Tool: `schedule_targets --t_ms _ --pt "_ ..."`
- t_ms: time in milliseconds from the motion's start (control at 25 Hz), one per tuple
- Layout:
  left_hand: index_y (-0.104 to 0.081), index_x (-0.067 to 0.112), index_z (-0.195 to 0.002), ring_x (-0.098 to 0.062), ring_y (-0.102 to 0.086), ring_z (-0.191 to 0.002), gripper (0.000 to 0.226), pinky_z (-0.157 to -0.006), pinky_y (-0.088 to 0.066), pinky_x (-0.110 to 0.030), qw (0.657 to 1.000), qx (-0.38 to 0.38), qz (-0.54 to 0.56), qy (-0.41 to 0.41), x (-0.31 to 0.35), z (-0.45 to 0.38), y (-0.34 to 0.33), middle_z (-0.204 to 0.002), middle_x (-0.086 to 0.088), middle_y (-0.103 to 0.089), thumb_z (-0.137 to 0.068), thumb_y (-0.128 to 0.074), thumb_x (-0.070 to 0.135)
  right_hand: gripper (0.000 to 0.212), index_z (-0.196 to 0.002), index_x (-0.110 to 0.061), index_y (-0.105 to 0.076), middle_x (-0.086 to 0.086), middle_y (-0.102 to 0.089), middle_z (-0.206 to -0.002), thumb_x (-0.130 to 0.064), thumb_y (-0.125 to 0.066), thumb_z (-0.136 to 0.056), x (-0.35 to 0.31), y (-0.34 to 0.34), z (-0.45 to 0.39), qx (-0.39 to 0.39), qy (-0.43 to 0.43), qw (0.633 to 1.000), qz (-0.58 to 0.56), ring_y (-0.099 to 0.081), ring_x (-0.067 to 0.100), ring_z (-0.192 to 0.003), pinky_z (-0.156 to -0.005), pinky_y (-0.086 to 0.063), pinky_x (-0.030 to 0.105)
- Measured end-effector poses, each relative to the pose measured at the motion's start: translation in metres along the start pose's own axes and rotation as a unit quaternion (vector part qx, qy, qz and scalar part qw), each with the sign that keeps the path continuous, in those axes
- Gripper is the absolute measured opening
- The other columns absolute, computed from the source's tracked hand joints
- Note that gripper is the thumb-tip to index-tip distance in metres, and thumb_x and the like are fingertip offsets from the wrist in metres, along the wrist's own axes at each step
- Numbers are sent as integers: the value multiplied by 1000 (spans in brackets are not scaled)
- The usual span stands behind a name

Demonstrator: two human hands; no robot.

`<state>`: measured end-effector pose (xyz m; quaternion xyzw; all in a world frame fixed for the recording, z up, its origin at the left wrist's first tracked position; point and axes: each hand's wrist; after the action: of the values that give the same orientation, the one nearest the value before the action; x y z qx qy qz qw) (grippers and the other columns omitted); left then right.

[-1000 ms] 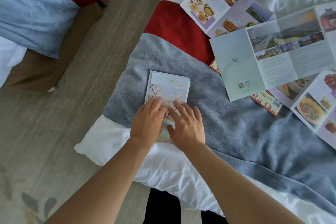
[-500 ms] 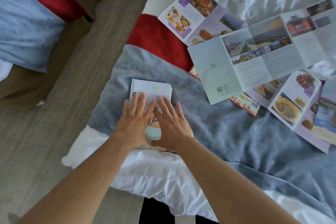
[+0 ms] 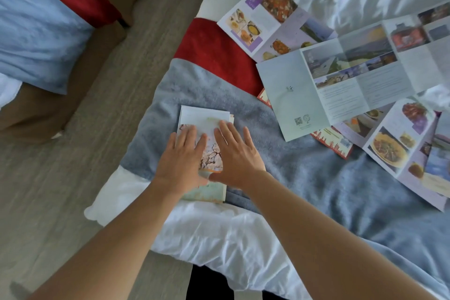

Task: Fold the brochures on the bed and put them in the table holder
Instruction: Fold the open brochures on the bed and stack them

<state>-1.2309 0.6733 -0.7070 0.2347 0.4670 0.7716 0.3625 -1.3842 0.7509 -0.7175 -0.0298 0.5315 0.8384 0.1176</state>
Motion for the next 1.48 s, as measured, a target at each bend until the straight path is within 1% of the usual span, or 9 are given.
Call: schedule_targets --t_ms 120,240,440,560,720,880,1040,1360,1480 --pt "-63 16 -113 -28 -55 -108 42 -91 -40 -40 993 92 64 21 17 -15 20 -112 -5 -60 -81 -70 43 94 -153 -11 -24 8 -19 -163 -61 -63 -84 26 14 23 53 -40 997 -24 -10 27 -152 -123 -4 52" --pt "-65 17 -107 -28 -62 -96 22 -80 -47 -39 975 70 200 64 60 -37 39 -103 -2 -67 -88 -62 29 75 -148 -13 -34 6 -28 -159 -53 -60 -90 66 21 50 73 -101 991 -47 -18 25 -149 -123 -8 49" --pt "-65 25 -106 -23 -66 -94 19 -74 -52 -33 900 -4 405 163 137 -79 65 -102 4 -69 -92 -61 37 65 -148 -17 -36 5 -30 -158 -49 -54 -95 127 27 88 77 -150 984 -66 -23 26 -147 -123 -12 45" --pt "-61 18 -71 -28 -62 -76 18 -66 -51 -34 805 -30 542 238 176 -102 72 -78 -4 -68 -86 -62 27 62 -148 -23 -36 2 -28 -159 -44 -58 -93 158 26 109 86 -168 979 -75 -23 23 -147 -121 -16 44" --pt "-69 4 -92 -30 -64 -77 22 -63 -51 -32 696 17 636 333 215 -117 70 -89 -13 -71 -88 -65 25 69 -153 -28 -27 4 -27 -161 -45 -59 -94 185 18 132 86 -195 971 -108 -20 25 -149 -122 -14 45" --pt "-62 6 -90 -29 -69 -79 14 -73 -57 -42 679 48 635 366 233 -118 70 -87 -7 -68 -93 -58 19 73 -154 -21 -22 9 -21 -164 -43 -58 -94 207 14 148 104 -225 958 -142 -17 28 -151 -122 -14 43" --pt "-59 13 -88 -10 -64 -55 17 -54 -54 -29 629 81 680 368 245 -105 78 -89 -1 -68 -92 -48 2 83 -157 -20 -10 6 -17 -165 -44 -59 -95 221 26 149 146 -253 938 -185 -13 26 -152 -123 -12 42" --pt "-60 7 -84 -14 -49 -49 19 -47 -46 -26 559 114 723 390 246 -62 82 -69 -6 -61 -83 -43 0 83 -158 -19 -11 6 -23 -163 -47 -57 -96 231 34 150 140 -244 947 -153 -17 26 -151 -124 -12 46" --pt "-61 6 -80 -13 -46 -44 20 -47 -42 -27 541 111 739 387 240 -47 70 -59 -4 -58 -80 -41 0 72 -156 -19 -18 9 -22 -163 -50 -49 -99 226 30 144 150 -243 952 -109 -11 30 -153 -123 -2 53"
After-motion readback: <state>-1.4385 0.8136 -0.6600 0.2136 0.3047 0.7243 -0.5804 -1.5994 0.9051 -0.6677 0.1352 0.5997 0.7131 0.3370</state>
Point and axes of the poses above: each hand's wrist, its own z-axis away from the middle knuckle, its own y-axis out of the back of the hand, x = y × z
